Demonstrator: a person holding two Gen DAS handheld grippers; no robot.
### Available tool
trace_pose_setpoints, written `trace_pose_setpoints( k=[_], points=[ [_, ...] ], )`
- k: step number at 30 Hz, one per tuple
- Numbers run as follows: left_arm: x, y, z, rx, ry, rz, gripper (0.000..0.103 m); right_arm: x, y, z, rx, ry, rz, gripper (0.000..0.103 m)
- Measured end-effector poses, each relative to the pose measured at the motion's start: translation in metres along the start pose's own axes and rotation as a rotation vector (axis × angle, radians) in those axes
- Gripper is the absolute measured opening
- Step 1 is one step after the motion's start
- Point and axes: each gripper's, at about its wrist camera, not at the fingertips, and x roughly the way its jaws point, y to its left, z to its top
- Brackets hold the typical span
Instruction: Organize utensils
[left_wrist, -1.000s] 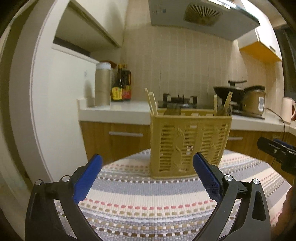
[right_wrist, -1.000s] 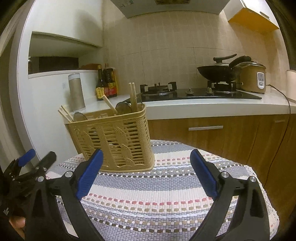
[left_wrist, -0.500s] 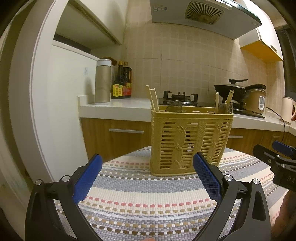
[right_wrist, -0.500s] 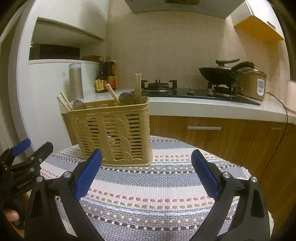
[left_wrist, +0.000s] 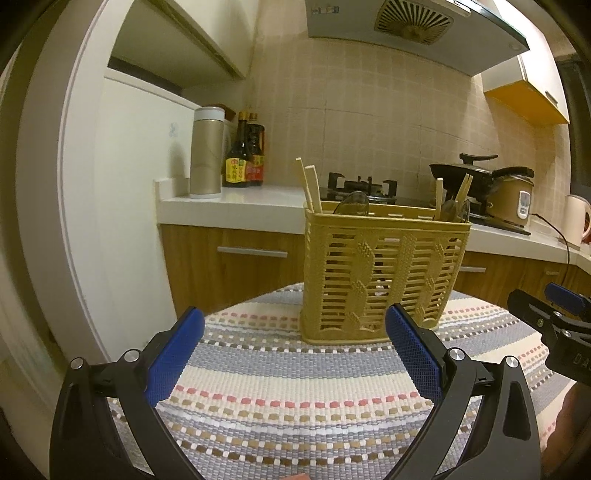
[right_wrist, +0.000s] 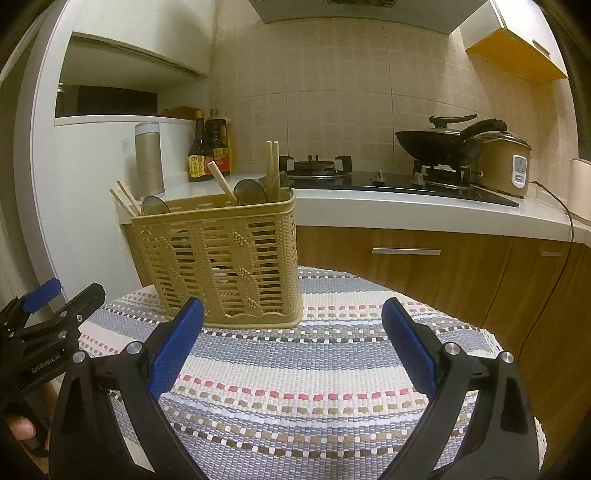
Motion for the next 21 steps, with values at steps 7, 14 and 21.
trace_pose_setpoints(
  k=[7, 14, 21],
  points=[
    [0.0013, -0.0005, 0.0001, 0.002, 0.002, 0.003, 0.095, 0.0001, 0.0000, -0.0009, -0.004, 0.004, 0.001, 0.093],
    [0.0023, -0.0006, -0.0003, 0.005, 0.004, 0.009, 0.095, 0.0006, 0.0020, -0.0005, -0.012, 0.005, -0.004, 0.094],
    [-0.0001, -0.0013, -0.0006, 0.012, -0.002, 0.020, 0.095, 0.0011, 0.0014, -0.0004, -0.012, 0.004, -0.008, 0.094]
  ],
)
